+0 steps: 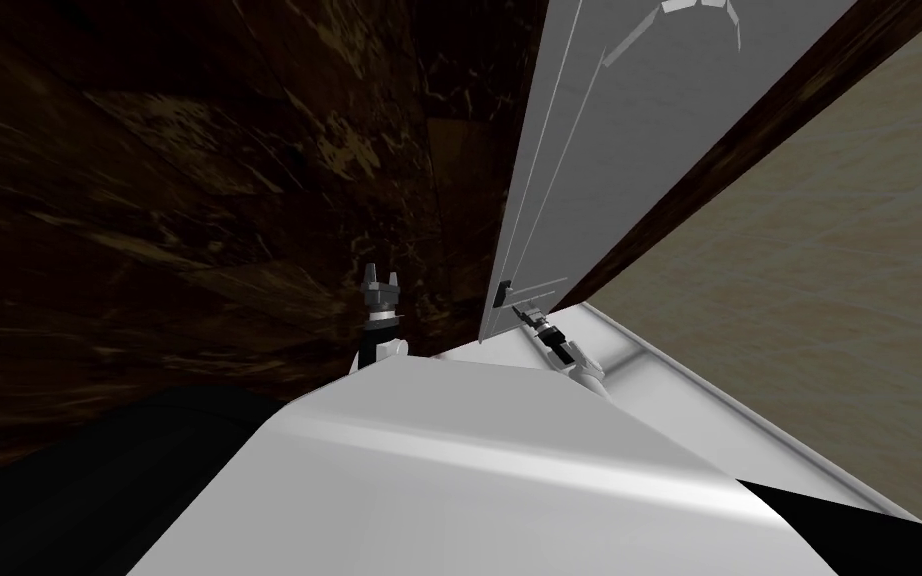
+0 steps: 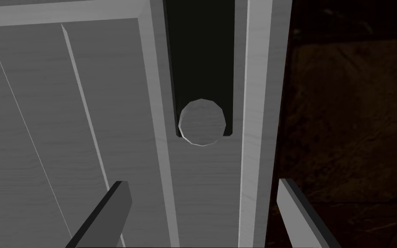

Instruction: Pull the door open

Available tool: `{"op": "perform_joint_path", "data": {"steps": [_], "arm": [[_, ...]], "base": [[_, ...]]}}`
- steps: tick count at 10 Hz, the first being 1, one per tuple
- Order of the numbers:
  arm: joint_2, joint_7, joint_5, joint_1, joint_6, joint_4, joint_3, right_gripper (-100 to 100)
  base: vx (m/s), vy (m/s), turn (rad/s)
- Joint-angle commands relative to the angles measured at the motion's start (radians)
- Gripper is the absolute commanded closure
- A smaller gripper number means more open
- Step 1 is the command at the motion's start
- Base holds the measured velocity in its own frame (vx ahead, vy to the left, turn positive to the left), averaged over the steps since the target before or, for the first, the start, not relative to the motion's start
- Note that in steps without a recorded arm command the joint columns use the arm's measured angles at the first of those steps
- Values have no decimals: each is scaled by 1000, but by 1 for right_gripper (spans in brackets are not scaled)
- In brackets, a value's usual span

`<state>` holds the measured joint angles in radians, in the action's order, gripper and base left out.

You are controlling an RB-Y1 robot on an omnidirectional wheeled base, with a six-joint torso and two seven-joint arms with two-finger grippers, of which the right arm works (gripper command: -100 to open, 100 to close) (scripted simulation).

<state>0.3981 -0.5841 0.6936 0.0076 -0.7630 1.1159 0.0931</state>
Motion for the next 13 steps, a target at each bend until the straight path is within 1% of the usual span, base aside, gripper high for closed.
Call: {"op": "perform_joint_path", "data": {"steps": [1,2,3,4,8,10,11,12,13], "arm": [[7,6,0,6,-7,3,-1,-100],[5,4,0,3,-4,2,-1,-100],[-1,-1,-1,-1,1,-2,1,-100],[-3,-3,-1,-3,3,-3,2,-100],[-22,-24,-5,-20,21,-15,7,-100],[-28,-29,-6,-24,26,-19,9,-100],[-26,-27,-6,-23,25,-16,8,-100],[-26,-27,-6,-23,25,-16,8,100],[-26,-27,-6,-23,25,-16,8,100]], "base": [[-184,-61,-36],[-80,-29,-8],[75,25,38],[148,55,43],[209,61,57],[104,21,32],[-1,-16,22],[-51,-22,4],[-29,-9,-20]]}}
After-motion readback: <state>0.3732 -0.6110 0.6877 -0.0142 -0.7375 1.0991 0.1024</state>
